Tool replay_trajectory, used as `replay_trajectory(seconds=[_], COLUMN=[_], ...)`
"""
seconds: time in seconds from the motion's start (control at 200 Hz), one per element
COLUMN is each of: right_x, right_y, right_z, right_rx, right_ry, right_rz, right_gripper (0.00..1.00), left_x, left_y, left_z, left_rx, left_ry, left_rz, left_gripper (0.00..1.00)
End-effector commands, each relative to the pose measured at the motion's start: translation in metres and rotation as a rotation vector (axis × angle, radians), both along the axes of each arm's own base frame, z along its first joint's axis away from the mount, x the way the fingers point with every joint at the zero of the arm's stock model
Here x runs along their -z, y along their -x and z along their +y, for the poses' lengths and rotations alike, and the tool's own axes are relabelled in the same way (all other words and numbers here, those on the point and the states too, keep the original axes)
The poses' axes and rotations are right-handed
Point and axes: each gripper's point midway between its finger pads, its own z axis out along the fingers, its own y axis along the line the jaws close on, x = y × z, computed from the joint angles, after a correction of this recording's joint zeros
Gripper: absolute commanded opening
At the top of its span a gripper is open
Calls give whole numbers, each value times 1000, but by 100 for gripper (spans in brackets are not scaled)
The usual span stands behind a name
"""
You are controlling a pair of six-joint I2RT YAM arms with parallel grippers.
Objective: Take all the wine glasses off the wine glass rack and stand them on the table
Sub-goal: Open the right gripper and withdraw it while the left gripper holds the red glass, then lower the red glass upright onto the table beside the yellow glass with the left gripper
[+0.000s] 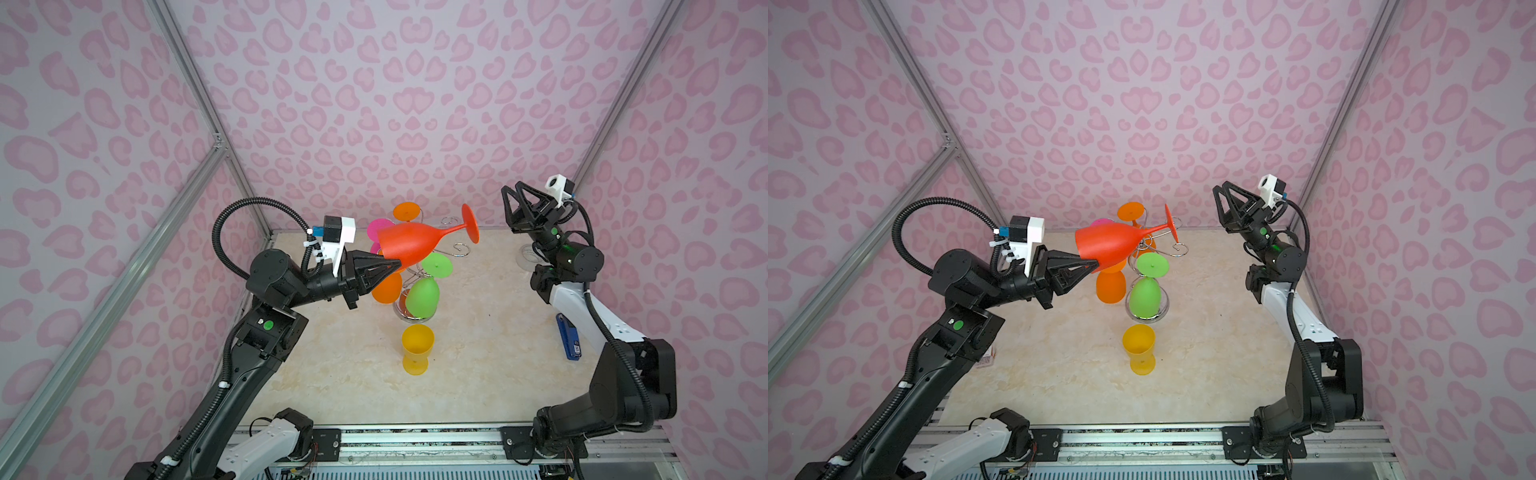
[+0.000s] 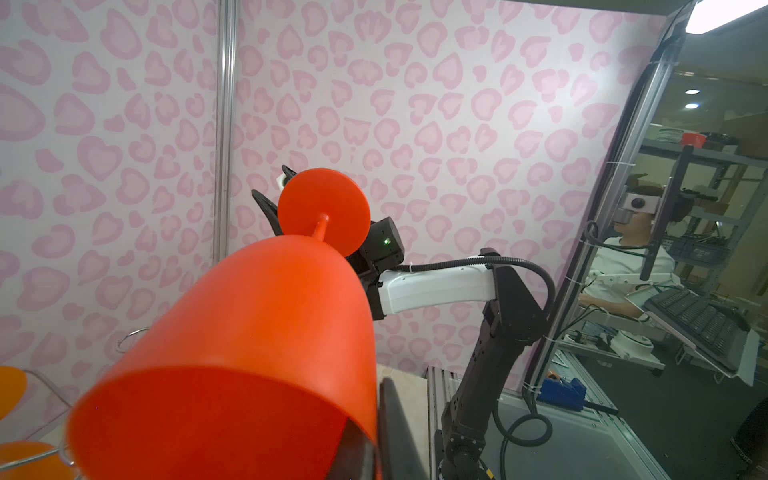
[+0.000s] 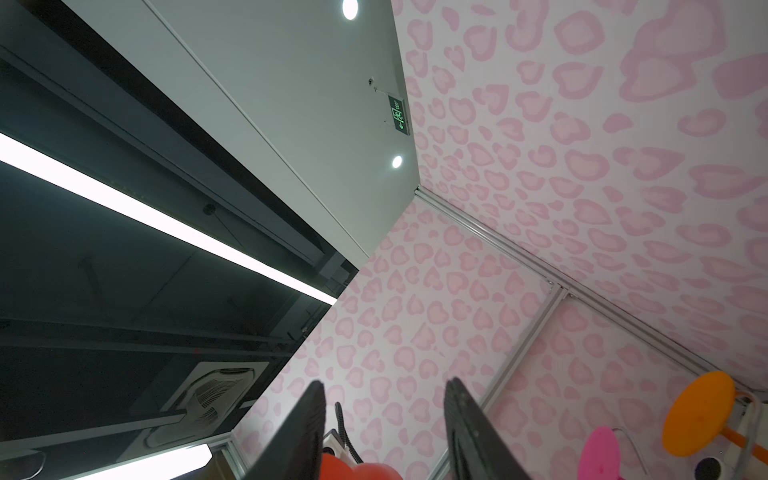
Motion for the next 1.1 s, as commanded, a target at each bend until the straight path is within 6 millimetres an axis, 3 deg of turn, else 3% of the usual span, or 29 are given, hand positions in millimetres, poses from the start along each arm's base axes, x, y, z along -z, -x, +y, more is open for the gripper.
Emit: replay_trajectory(seconds=[0.0, 0.135, 0.295, 0.465, 0.715, 1.095], right_x=[20, 44, 72, 99, 118, 129], right_y=[-6, -12, -10, -12, -14, -19], right_z=[8, 6, -12, -34, -42, -47], right_rx=[96, 244, 414, 461, 461, 471], right_ry=[202, 426, 650, 683, 679, 703], right_rz=[13, 89, 176, 262, 313, 344], right_gripper=[47, 47, 47, 47, 46, 46], left_x=[28, 38, 55, 59, 69, 150], left_y=[-1, 9, 28, 46, 65, 37], left_z=[7, 23, 39, 64, 84, 98], left_rx=[-91, -175, -217, -299, -343, -446], left_ry=[-139, -227, -299, -372, -442, -718], left_rz=[37, 74, 158, 179, 207, 400], left_gripper=[2, 2, 2, 2, 1, 1])
